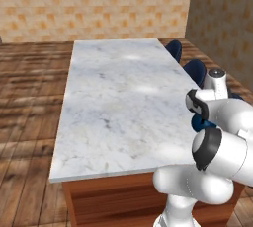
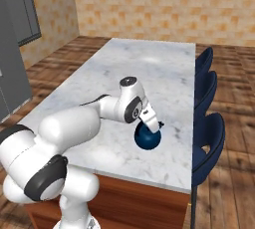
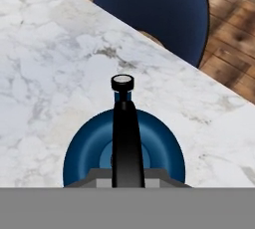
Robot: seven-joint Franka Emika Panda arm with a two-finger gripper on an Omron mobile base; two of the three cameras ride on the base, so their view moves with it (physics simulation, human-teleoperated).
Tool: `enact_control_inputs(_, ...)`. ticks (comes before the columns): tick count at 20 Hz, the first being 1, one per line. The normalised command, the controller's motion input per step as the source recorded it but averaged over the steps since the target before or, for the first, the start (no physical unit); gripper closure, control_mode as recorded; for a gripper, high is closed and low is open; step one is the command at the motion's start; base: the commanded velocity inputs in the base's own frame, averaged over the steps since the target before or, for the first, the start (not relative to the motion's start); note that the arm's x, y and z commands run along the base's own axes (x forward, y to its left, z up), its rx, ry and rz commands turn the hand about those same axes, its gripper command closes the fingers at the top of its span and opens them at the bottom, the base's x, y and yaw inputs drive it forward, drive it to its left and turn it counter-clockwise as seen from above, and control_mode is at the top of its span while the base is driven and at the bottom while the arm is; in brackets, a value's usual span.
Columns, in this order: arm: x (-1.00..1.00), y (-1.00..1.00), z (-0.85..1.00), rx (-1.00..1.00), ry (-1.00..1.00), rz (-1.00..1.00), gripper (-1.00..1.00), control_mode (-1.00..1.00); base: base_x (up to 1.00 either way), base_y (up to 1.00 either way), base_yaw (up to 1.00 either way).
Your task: The kettle is done boiling. Turn off the stove, then wait for 300 timesteps before moving the kettle to the dining table.
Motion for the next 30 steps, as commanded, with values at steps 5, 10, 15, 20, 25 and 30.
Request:
enact_control_inputs(5, 0.03, 0.0, -0.08, 0.05, 0.0, 0.0, 1.0, -1.0, 0.0, 0.0, 0.0)
enact_control_inputs(10, 0.03, 0.0, -0.08, 0.02, 0.0, 0.0, 1.0, -1.0, 0.0, 0.0, 0.0)
enact_control_inputs(15, 0.05, 0.0, -0.08, 0.0, 0.0, 0.0, 1.0, -1.0, 0.0, 0.0, 0.0)
enact_control_inputs(20, 0.02, 0.0, -0.13, 0.0, 0.0, 0.0, 1.0, -1.0, 0.0, 0.0, 0.0)
enact_control_inputs(25, 0.01, 0.01, -0.16, 0.0, 0.01, 0.0, 1.0, -1.0, 0.0, 0.0, 0.0)
enact_control_inputs(30, 0.0, 0.04, -0.11, 0.0, 0.0, 0.0, 1.0, -1.0, 0.0, 0.0, 0.0)
